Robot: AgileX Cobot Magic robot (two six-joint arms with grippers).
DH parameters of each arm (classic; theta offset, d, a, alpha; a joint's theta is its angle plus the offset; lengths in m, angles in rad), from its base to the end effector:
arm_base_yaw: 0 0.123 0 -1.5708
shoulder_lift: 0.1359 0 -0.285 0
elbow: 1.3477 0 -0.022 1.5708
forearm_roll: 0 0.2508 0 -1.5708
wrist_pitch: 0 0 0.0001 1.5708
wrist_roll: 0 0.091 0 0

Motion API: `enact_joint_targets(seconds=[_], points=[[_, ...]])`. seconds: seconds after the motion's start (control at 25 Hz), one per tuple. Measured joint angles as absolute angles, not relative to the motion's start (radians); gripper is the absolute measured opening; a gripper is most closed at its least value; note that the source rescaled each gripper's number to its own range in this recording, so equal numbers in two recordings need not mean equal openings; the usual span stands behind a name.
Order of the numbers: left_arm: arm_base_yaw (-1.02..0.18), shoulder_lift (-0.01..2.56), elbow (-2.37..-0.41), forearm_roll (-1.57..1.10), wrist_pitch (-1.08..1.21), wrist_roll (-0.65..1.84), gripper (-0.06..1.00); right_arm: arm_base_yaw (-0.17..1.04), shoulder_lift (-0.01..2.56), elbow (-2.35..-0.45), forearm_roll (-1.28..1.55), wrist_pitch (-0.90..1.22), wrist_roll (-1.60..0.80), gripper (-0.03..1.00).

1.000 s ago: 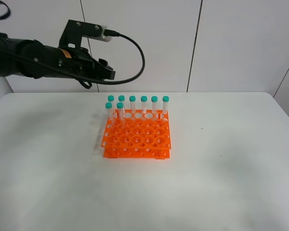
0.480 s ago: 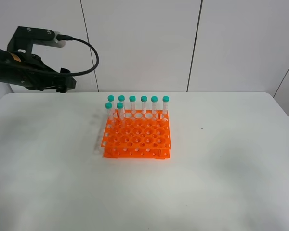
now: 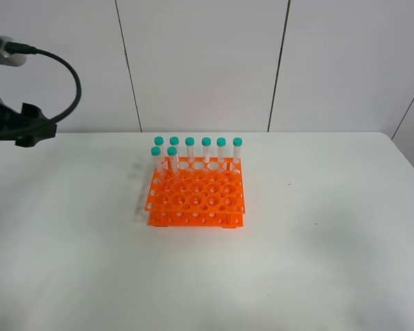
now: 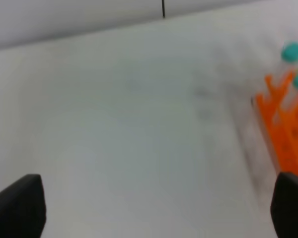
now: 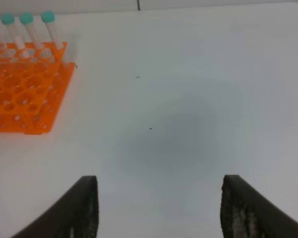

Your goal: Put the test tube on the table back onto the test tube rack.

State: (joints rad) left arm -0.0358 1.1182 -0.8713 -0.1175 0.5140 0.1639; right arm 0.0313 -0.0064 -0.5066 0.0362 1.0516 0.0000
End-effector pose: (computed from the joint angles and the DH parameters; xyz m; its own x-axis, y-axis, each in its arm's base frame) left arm 0.2331 -0.0136 0.3191 -0.6150 0.0834 -0.7841 0.1189 0.9928 0.0124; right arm -0.0063 0.0027 0.2799 -0.4368 0.0043 -0.8996 -0.0517 0.9982 0.0299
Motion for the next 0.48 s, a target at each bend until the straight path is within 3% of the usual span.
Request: enact_joint_targets(seconds=[0.2, 0.48], points=[[-0.036, 0.902, -0.871, -0.107, 0.804, 0.163, 1.00, 0.031, -0.006, -0.507, 0.036, 1.052, 0.000, 0.64], [-0.036, 0.540, -0.842, -0.076, 1.018, 0.116, 1.00, 0.031, -0.006, -0.507, 0.036, 1.052, 0.000, 0.64]])
